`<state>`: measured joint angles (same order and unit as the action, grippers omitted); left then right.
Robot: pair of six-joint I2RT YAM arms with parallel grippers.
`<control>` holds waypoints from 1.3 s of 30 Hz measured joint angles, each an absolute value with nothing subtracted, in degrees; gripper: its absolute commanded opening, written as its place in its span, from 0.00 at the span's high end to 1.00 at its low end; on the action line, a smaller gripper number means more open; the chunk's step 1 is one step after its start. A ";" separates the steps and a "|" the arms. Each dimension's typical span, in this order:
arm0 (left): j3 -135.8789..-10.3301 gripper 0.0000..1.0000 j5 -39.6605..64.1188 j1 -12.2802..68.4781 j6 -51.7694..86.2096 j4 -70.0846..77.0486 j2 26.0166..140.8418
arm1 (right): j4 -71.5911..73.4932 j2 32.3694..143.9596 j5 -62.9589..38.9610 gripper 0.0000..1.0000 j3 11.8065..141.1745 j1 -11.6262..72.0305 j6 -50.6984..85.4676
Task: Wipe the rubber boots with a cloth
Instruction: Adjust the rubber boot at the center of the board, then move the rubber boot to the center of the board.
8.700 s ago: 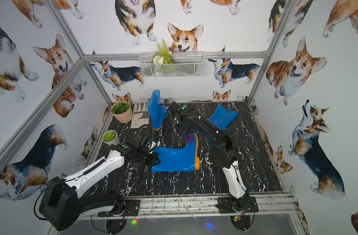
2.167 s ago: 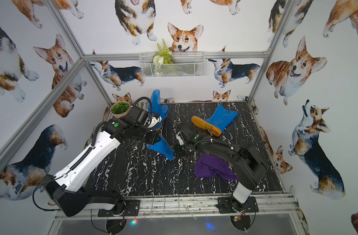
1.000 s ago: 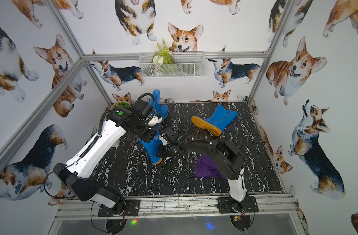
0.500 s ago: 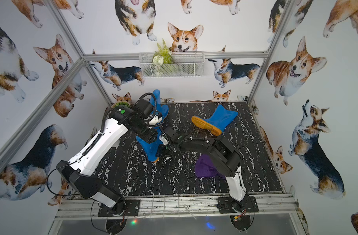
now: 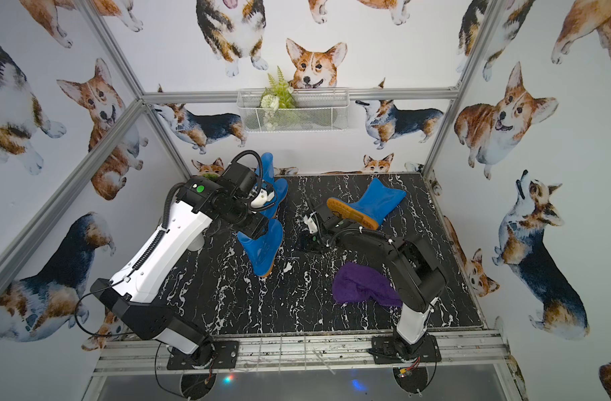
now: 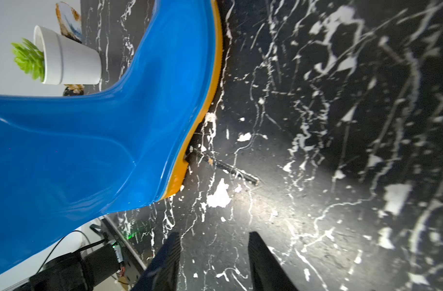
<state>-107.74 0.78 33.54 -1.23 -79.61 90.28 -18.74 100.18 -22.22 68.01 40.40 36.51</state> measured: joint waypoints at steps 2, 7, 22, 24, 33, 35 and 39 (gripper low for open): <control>-108.18 0.37 0.80 33.54 -1.08 -79.64 89.89 | -21.23 99.68 -20.84 0.44 69.01 39.18 34.79; -108.40 0.37 0.97 33.54 -0.25 -79.66 88.33 | -28.58 98.28 -15.51 0.28 73.03 34.20 30.35; -106.34 0.36 -0.84 33.54 3.92 -76.95 81.30 | -45.69 109.23 7.66 0.10 89.45 16.43 14.50; -103.18 0.36 -1.32 33.54 5.08 -75.02 78.02 | -46.81 112.81 8.60 0.11 91.20 15.79 13.19; -92.03 0.37 -1.78 33.54 9.74 -68.25 66.67 | -45.98 116.60 11.77 0.85 90.39 16.45 9.26; -90.56 0.37 -1.69 33.54 10.74 -67.16 65.65 | -45.01 114.15 11.11 0.91 87.57 17.85 9.72; -89.38 0.37 -1.06 33.85 12.27 -65.39 65.28 | -47.11 109.16 8.36 0.96 81.41 21.78 12.73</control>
